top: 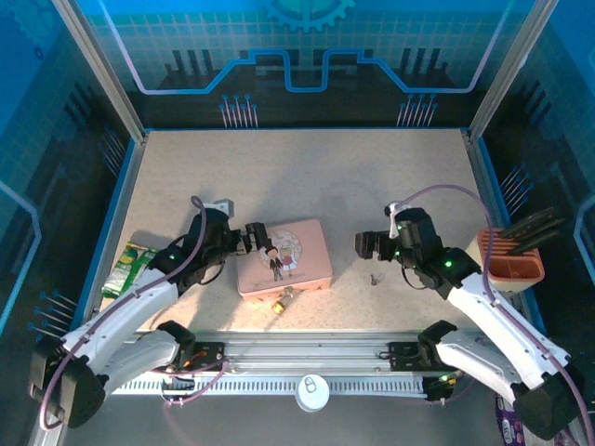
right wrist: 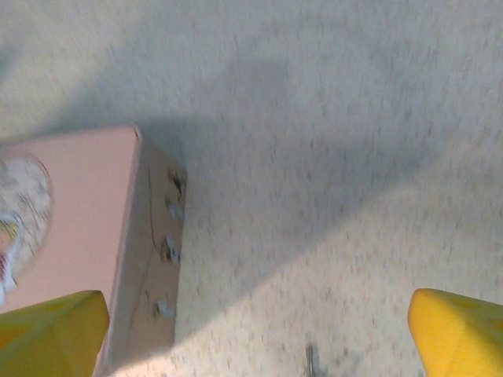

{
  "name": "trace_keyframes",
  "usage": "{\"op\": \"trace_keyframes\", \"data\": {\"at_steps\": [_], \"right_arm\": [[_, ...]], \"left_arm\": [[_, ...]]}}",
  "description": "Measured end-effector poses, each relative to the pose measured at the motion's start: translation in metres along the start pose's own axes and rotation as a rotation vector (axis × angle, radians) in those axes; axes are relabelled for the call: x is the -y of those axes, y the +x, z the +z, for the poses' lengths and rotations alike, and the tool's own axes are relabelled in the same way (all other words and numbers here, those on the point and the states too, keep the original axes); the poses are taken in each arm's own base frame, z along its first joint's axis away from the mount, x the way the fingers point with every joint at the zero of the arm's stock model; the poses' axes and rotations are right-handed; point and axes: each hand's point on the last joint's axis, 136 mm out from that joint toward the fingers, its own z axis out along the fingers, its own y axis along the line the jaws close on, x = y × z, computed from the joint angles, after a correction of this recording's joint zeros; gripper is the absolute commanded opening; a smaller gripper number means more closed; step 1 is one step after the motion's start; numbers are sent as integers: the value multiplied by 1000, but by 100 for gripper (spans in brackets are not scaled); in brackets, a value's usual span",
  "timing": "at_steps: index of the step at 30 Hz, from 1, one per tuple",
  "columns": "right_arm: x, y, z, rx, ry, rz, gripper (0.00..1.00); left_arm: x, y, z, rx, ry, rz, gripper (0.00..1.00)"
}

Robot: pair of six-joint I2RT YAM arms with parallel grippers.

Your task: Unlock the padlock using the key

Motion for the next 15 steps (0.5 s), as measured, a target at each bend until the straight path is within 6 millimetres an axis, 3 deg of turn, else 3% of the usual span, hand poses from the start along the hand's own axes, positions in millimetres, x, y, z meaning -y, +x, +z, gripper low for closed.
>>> {"op": "trace_keyframes", "data": {"at_steps": [4, 9, 15], "right_arm": [[4, 30, 10, -109, 40, 37, 82], [24, 76, 29, -235, 118, 107, 67], [32, 99, 43, -315, 174, 158, 57]], "left_arm": [[12, 16, -5, -19, 41, 22, 99], [16, 39, -1, -52, 58, 36, 99], [16, 50, 4, -50, 76, 0, 99]]}}
